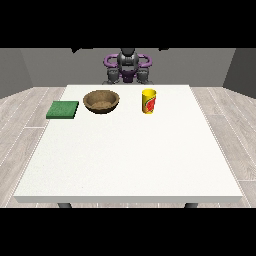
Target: Pick the cup and pour the ball into the bowl, then pick the bowl and place it on the pad
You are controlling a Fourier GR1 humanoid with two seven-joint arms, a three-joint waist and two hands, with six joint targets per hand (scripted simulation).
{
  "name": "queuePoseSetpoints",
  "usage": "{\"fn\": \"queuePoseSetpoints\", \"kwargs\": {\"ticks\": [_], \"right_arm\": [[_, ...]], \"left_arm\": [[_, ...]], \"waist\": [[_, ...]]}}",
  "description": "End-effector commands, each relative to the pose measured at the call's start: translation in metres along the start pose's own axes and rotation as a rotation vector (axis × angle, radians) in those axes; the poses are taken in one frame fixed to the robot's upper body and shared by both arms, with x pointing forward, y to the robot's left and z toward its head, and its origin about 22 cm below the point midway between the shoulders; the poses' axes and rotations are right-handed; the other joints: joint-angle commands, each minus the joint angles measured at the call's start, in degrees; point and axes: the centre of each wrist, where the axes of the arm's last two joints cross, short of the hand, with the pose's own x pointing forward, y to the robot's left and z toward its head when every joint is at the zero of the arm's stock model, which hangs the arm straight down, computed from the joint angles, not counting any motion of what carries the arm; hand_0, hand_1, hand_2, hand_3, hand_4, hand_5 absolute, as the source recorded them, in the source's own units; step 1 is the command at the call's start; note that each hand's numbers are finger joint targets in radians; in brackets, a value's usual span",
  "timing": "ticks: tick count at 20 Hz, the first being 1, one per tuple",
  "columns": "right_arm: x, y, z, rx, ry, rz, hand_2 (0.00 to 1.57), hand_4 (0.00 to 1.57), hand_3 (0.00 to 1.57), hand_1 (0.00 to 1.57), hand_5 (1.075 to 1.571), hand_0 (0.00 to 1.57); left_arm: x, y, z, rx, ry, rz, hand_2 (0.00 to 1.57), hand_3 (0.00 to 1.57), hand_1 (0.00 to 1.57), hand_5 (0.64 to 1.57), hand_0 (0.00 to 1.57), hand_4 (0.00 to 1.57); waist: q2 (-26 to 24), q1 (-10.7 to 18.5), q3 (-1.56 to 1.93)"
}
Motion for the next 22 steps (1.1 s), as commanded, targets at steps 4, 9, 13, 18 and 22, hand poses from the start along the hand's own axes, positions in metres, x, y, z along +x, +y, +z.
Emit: {"fn": "queuePoseSetpoints", "kwargs": {"ticks": [4,9,13,18,22], "right_arm": [[0.030,-0.027,0.006,-0.012,-0.059,-0.054,0.00,0.53,0.00,0.00,1.562,0.00],[0.034,-0.028,-0.008,-0.029,-0.155,-0.049,0.00,0.42,0.00,0.00,1.562,0.00],[0.038,-0.022,-0.016,0.001,-0.240,-0.052,0.00,0.31,0.00,0.00,1.566,0.00],[0.031,-0.007,-0.021,0.018,-0.316,-0.021,0.00,0.22,0.00,0.00,1.570,0.00],[0.060,-0.036,-0.045,0.018,-0.385,-0.028,0.00,0.18,0.00,0.00,1.571,0.00]], "left_arm": [[0.043,-0.037,0.014,0.026,-0.095,0.069,0.00,0.00,0.00,1.536,0.00,0.00],[0.023,-0.037,0.007,0.023,-0.210,0.032,0.00,0.00,0.00,1.523,0.00,0.00],[0.037,-0.024,-0.024,0.060,-0.311,-0.023,0.00,0.00,0.00,1.510,0.00,0.00],[0.014,0.011,-0.041,0.078,-0.403,-0.085,0.00,0.00,0.00,1.478,0.00,0.00],[0.017,0.017,-0.063,0.069,-0.485,-0.097,0.00,0.00,0.00,1.464,0.00,0.00]], "waist": [[5.41,0.41,-0.11],[13.15,0.33,-0.13],[18.04,-1.56,-0.13],[23.11,-1.50,-0.15],[28.02,-2.09,-0.16]]}}
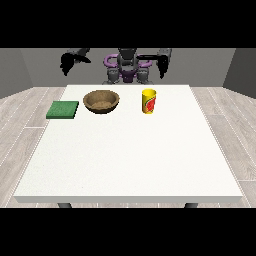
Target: Pick the cup and pour the ball into the bowl, then pick the bowl and place it on the pad
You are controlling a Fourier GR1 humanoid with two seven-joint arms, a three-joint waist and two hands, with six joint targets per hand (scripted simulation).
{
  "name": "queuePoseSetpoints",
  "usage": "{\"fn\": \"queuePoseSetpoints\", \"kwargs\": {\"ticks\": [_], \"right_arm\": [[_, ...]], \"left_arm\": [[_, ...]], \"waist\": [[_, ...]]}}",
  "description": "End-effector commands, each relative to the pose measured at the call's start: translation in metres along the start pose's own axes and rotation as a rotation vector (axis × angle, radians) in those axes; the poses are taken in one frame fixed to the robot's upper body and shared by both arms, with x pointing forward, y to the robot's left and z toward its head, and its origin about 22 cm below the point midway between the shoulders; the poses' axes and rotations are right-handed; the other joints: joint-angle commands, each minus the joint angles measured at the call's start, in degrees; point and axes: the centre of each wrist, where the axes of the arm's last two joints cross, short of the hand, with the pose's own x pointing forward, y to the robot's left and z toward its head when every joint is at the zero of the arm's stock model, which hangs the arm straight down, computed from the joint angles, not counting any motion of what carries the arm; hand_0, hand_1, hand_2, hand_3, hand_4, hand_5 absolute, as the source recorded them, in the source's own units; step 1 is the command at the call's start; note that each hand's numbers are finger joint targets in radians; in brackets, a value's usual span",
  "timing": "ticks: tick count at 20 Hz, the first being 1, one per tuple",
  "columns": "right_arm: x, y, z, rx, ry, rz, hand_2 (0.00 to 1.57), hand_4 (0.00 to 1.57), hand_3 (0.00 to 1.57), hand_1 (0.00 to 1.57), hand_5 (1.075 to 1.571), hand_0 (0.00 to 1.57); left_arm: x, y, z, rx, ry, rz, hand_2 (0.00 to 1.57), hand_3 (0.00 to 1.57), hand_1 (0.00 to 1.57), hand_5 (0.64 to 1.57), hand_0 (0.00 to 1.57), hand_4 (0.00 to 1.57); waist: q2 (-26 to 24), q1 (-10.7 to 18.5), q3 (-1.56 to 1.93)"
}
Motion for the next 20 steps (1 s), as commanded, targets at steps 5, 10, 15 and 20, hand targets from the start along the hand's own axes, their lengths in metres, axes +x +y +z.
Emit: {"fn": "queuePoseSetpoints", "kwargs": {"ticks": [5,10,15,20], "right_arm": [[-0.007,-0.018,-0.012,0.015,-0.029,0.012,0.00,0.18,0.00,0.00,1.571,0.00],[0.005,-0.010,-0.037,-0.010,-0.043,0.028,0.00,0.17,0.00,0.00,1.571,0.00],[0.023,-0.038,-0.036,0.029,-0.038,0.028,0.00,0.18,0.00,0.00,1.571,0.00],[0.041,-0.051,-0.046,0.055,-0.101,0.023,0.00,0.09,0.00,0.00,1.571,0.00]], "left_arm": [[-0.059,0.020,-0.004,0.043,-0.022,-0.018,0.00,0.00,0.00,1.462,0.00,0.00],[-0.097,-0.004,0.006,0.033,-0.003,-0.042,0.00,0.00,0.00,1.467,0.00,0.00],[-0.115,0.003,-0.003,0.095,0.034,-0.033,0.00,0.00,0.00,1.449,0.00,0.00],[-0.131,0.007,-0.007,0.134,-0.061,-0.027,0.00,0.00,0.00,1.464,0.00,0.00]], "waist": [[2.11,-0.51,-0.02],[2.67,0.07,-0.02],[2.17,-3.32,-0.02],[7.08,-5.39,-0.04]]}}
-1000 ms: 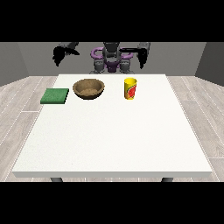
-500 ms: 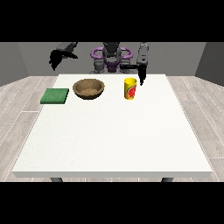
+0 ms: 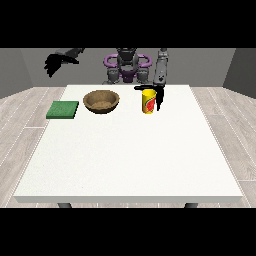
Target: Pick the cup and pour the ball into the bowl, then pick the bowl and place it on the pad
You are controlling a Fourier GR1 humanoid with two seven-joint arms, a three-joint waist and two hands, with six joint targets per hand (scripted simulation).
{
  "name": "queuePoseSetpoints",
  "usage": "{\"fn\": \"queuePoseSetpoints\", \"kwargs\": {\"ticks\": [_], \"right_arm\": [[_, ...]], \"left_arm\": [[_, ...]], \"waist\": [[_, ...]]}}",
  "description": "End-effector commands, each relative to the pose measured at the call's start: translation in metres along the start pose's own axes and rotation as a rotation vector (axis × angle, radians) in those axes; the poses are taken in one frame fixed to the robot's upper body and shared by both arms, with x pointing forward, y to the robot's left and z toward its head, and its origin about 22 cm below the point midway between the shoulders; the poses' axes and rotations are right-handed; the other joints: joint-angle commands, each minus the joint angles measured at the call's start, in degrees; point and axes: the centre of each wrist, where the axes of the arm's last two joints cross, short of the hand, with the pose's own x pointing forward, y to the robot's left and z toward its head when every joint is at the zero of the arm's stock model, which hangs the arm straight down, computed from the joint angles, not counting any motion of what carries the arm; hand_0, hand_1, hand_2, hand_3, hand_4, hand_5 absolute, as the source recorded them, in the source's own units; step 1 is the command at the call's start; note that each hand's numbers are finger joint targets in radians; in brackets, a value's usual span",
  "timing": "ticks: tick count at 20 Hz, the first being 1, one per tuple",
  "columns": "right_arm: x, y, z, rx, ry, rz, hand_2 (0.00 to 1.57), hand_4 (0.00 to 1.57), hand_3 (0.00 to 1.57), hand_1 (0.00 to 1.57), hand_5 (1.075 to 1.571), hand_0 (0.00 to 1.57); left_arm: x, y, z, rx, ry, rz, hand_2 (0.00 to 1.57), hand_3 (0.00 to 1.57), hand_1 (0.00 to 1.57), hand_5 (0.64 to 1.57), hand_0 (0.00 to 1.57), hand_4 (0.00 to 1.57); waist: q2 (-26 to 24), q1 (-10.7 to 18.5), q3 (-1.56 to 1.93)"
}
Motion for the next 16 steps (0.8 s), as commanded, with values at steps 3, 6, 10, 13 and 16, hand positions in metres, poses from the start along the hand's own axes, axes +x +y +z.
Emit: {"fn": "queuePoseSetpoints", "kwargs": {"ticks": [3,6,10,13,16], "right_arm": [[0.009,-0.018,0.004,0.029,-0.042,0.001,0.00,0.00,0.00,0.00,1.571,0.00],[0.021,-0.024,0.000,0.030,-0.035,0.000,0.00,0.00,0.12,0.00,1.571,0.00],[0.016,-0.034,-0.008,0.014,0.092,-0.015,0.00,0.00,0.19,0.00,1.570,0.00],[0.005,-0.021,-0.013,-0.005,0.141,-0.022,0.00,0.15,0.17,0.00,1.569,0.00],[-0.015,-0.027,-0.003,-0.016,0.229,-0.032,0.00,0.22,0.22,0.00,1.569,0.00]], "left_arm": [[-0.021,0.025,0.011,0.115,-0.060,-0.247,1.57,1.57,1.27,1.569,1.27,1.02],[-0.037,0.013,0.029,0.119,-0.028,-0.313,1.57,1.57,1.30,1.556,1.30,1.11],[-0.023,-0.012,0.011,0.080,-0.014,-0.461,1.57,1.57,1.29,1.546,1.29,1.17],[-0.004,-0.030,-0.016,0.043,-0.074,-0.609,1.57,1.57,1.28,1.548,1.28,1.17],[0.004,-0.079,-0.012,-0.035,-0.073,-0.690,1.57,1.57,1.30,1.539,1.30,1.19]], "waist": [[2.13,-4.10,0.04],[1.13,-4.66,0.00],[-5.39,-2.48,0.11],[-9.08,-1.79,0.18],[-15.30,-1.23,0.32]]}}
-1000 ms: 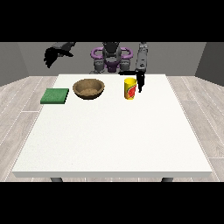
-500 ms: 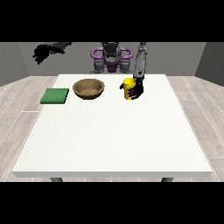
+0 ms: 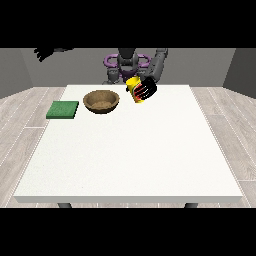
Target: Pick the cup and pour the ball into the bowl, then pick the bowl and place it on the pad
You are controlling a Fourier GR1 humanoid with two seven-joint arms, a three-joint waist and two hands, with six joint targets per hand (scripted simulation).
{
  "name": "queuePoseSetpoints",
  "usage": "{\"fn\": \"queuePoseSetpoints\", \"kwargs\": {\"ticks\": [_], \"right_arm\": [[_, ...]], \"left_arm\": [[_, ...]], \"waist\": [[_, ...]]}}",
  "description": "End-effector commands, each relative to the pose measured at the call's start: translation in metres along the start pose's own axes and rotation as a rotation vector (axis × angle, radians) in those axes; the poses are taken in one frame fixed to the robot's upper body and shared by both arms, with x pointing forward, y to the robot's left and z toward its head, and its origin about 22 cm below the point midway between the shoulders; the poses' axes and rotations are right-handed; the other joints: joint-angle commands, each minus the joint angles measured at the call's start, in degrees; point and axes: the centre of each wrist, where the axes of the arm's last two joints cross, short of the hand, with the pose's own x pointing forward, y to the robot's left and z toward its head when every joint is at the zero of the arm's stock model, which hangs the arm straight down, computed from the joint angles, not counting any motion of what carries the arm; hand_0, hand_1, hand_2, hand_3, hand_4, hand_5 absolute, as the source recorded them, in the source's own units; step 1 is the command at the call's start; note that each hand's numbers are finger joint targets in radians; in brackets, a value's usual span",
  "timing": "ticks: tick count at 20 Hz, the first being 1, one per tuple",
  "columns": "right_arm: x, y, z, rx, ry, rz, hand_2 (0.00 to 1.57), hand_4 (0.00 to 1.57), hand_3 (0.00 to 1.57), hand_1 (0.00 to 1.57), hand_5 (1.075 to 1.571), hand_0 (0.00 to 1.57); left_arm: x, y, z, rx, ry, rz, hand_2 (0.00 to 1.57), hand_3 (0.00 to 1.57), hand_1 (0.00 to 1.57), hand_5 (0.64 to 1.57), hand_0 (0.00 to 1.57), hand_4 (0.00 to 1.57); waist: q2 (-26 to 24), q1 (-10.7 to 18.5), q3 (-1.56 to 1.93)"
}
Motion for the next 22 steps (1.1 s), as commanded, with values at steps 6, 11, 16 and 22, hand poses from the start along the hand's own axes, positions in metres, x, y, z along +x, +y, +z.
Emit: {"fn": "queuePoseSetpoints", "kwargs": {"ticks": [6,11,16,22], "right_arm": [[-0.028,-0.014,0.001,-0.012,0.138,-0.037,0.00,0.33,0.23,0.00,1.568,0.00],[-0.028,-0.003,-0.012,-0.027,0.119,-0.058,0.00,0.41,0.15,0.00,1.569,0.00],[-0.039,-0.036,0.004,-0.061,0.197,-0.053,0.00,0.43,0.11,0.00,1.570,0.00],[-0.037,-0.030,0.000,-0.087,0.186,-0.048,0.00,0.45,0.24,0.00,1.570,0.00]], "left_arm": [[0.068,-0.054,-0.027,-0.156,-0.124,-0.412,1.57,1.57,1.31,1.556,1.31,1.14],[0.092,-0.066,-0.024,-0.200,-0.122,-0.503,1.57,1.57,1.31,1.556,1.31,1.14],[0.102,-0.074,-0.029,-0.295,-0.189,-0.761,1.57,1.57,1.21,1.570,1.21,1.06],[0.110,-0.079,-0.028,-0.273,-0.247,-0.940,1.57,1.43,0.00,1.559,0.00,0.87]], "waist": [[-8.05,0.56,0.07],[-8.70,1.75,-0.17],[-11.66,3.81,-0.12],[-10.73,4.19,-0.18]]}}
